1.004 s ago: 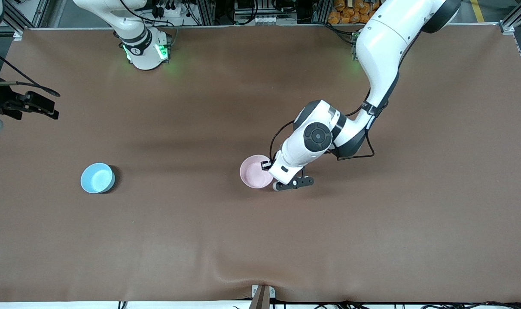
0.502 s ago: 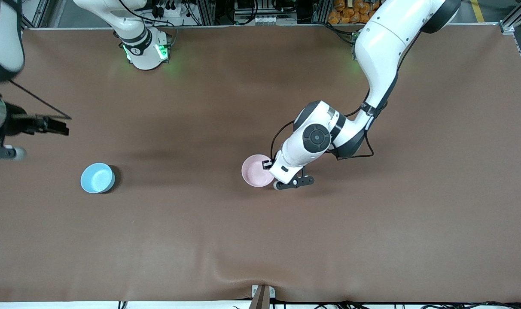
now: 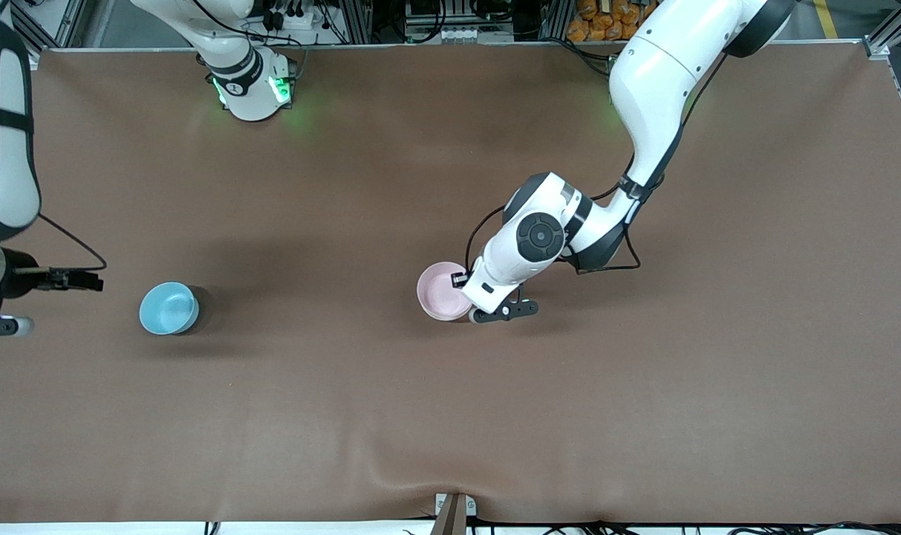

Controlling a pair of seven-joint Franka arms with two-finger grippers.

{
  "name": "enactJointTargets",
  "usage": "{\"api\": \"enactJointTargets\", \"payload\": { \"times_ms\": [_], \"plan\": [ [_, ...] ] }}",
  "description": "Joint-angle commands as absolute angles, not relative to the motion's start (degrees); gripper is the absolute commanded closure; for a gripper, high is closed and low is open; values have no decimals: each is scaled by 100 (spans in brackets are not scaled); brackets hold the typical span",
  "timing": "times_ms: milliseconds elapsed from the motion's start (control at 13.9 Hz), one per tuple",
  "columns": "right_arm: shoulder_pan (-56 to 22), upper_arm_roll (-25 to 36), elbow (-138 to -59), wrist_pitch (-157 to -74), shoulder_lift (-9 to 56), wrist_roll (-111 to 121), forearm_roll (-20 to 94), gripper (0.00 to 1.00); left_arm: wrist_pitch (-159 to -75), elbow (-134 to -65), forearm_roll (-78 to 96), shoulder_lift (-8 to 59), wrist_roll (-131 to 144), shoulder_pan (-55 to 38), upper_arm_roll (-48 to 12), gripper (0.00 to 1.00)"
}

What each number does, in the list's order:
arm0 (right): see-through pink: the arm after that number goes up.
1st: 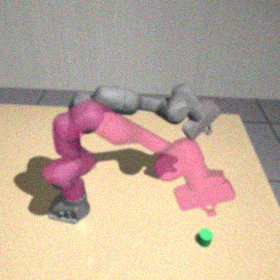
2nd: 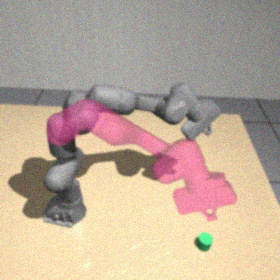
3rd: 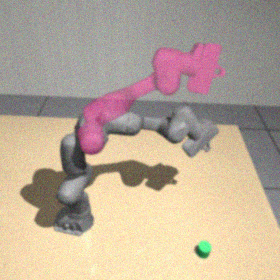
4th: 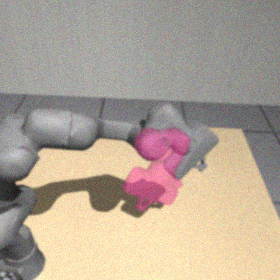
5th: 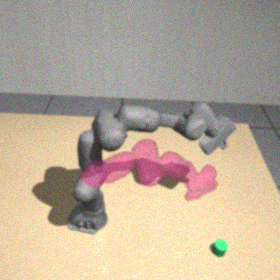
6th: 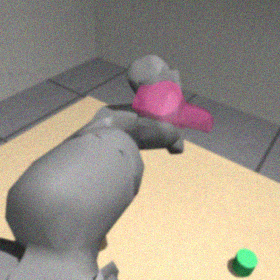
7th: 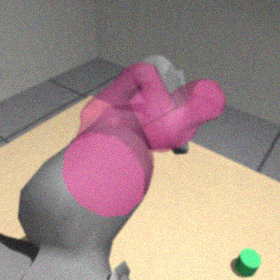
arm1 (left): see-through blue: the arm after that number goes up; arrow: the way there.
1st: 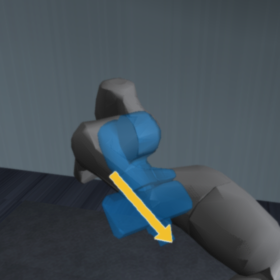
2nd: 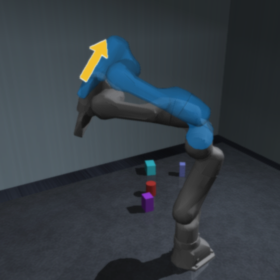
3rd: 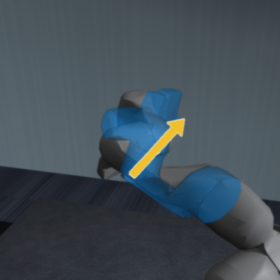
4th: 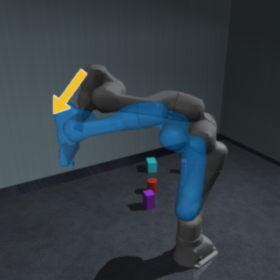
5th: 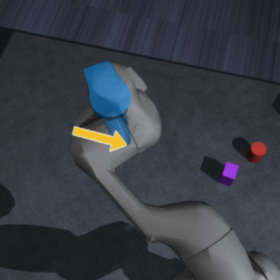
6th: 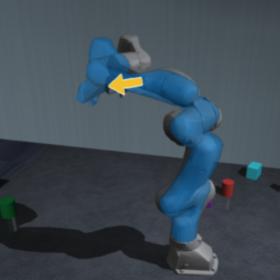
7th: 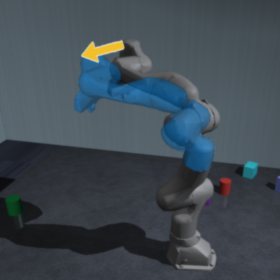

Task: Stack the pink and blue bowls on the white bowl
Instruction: 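Lower the pink bowl into the white bowl while the right gripper reaches the blue bowl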

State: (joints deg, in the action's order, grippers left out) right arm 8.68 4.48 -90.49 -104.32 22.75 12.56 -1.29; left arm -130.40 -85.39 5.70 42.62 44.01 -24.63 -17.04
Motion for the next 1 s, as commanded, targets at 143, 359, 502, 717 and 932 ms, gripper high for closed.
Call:
{"api": "enactJointTargets", "payload": {
  "times_ms": [143,359,502,717,932],
  "plan": [
    [923,378,-8833,-11274,3294,1739,-141,0,-13131,-8604,457,4263,4465,-2558,-1652,100],
    [923,378,-8833,-11364,3463,1819,-141,0,-13131,-8640,378,4298,4465,-2549,-1652,100],
    [949,378,-8842,-11373,3646,1819,-132,0,-13166,-8640,369,4324,4465,-2549,-1661,100],
    [1063,360,-8894,-11373,3805,1819,-123,0,-13402,-8640,369,4438,4456,-2549,-1652,100],
    [1098,360,-8930,-11364,3946,1819,-123,2,-13465,-8613,343,4509,4465,-2531,-1661,76]
  ]
}}
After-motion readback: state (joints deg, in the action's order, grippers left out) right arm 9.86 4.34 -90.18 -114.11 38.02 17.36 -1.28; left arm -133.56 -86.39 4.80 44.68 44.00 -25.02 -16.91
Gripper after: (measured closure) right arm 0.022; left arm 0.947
